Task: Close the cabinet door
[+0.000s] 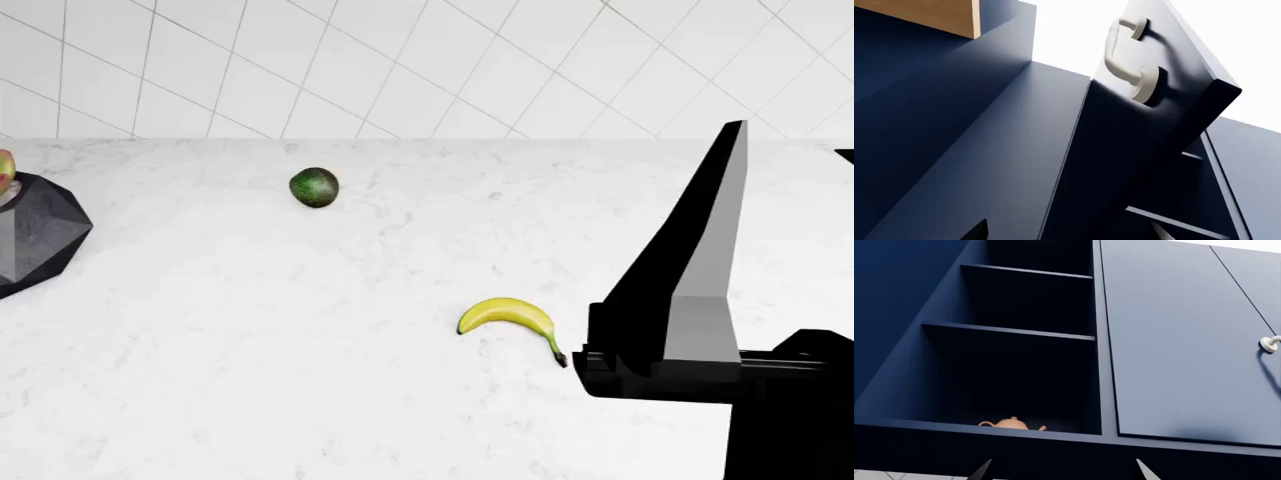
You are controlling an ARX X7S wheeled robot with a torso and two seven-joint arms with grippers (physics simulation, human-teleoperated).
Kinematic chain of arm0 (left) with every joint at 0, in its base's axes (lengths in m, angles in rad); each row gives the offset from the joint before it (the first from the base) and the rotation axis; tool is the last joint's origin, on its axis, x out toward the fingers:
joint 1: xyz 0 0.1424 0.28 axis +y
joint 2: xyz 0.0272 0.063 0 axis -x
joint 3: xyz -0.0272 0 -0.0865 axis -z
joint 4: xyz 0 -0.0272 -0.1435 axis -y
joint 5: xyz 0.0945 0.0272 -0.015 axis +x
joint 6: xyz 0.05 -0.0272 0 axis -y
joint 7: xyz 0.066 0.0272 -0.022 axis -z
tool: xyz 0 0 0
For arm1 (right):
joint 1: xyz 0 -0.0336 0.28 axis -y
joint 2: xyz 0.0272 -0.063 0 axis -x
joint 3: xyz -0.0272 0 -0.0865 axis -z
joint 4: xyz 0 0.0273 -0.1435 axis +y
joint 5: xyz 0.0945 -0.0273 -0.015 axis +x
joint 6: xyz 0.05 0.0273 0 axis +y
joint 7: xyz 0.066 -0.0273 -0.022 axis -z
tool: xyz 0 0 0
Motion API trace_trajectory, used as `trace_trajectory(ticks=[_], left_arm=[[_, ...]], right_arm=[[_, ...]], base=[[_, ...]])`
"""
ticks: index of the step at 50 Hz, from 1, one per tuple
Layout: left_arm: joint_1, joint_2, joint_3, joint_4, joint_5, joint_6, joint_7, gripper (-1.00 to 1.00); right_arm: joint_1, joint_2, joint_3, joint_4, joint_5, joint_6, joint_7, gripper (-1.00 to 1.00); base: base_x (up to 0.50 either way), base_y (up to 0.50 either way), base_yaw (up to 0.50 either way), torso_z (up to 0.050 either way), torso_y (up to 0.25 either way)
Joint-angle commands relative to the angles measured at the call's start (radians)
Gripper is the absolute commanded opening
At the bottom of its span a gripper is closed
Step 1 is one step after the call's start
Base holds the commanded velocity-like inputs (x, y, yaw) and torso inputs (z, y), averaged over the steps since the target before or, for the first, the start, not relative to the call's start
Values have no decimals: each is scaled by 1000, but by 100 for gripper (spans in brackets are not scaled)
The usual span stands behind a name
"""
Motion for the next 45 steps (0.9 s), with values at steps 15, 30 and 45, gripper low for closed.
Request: trace_trajectory(ticks=[15,30,45], left_arm=[[-127,-37,-605,0,-698,-132,107,100],[31,-21,-563,-193,-881,-27,536,100],[-43,309,-628,-382,-947,-185,551,100]], right_arm=[[13,-3,19,0,13,19,0,100],[12,-2,17,0,14,18,0,100],[13,4,8,0,14,30,2,100]], base=[[0,0,0,0,0],[0,0,0,0,0],[0,0,0,1,0]])
